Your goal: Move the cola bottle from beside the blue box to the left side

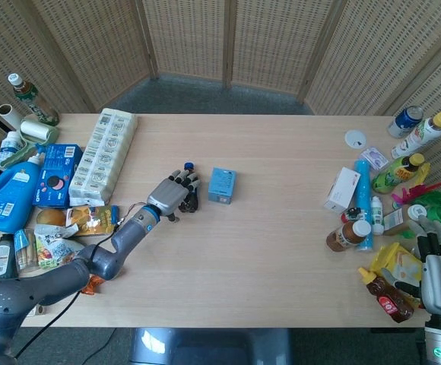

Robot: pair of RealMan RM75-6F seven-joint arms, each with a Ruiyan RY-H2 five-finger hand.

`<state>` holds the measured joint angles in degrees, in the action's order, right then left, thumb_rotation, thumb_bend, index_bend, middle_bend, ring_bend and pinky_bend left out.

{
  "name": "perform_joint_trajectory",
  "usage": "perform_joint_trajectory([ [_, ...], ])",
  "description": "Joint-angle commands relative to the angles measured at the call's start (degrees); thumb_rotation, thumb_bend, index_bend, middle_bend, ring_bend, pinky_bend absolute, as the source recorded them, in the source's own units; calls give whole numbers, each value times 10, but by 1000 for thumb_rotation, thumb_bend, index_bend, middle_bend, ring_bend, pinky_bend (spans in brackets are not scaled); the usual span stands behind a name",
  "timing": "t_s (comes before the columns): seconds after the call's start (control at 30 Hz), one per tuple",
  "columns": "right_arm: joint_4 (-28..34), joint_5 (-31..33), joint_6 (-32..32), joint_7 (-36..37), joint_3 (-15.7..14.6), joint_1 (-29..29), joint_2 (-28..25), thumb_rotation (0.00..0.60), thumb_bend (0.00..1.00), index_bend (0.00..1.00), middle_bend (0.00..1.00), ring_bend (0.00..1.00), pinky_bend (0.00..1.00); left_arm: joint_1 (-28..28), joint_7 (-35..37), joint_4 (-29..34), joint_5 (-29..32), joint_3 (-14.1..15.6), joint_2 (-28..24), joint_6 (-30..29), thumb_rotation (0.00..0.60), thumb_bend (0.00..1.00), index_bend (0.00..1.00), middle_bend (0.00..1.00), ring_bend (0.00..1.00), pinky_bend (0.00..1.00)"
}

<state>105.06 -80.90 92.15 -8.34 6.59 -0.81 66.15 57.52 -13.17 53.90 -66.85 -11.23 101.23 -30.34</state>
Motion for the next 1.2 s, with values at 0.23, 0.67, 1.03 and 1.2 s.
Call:
perform_joint_trajectory([
  [0.23,7,-8,-1,-4,0,-1,6,595,118,141,0,0,0,-52,-49,155,20,28,-116,-76,600,211,0,2,0,0],
  [0.67,25,-21,25,-11,-1,17,-3,592,117,141,0,0,0,-26,-73,176,86,64,-159,3,600,211,0,0,0,0],
  [1.03,22,-28,22,-3,1,16,6,594,116,139,0,0,0,-24,-98,184,136,96,-178,-13,600,212,0,0,0,0],
  [1.2,22,-28,24,2,2,18,7,594,115,138,0,0,0,-22,-101,148,145,104,-144,-18,600,213,0,0,0,0],
])
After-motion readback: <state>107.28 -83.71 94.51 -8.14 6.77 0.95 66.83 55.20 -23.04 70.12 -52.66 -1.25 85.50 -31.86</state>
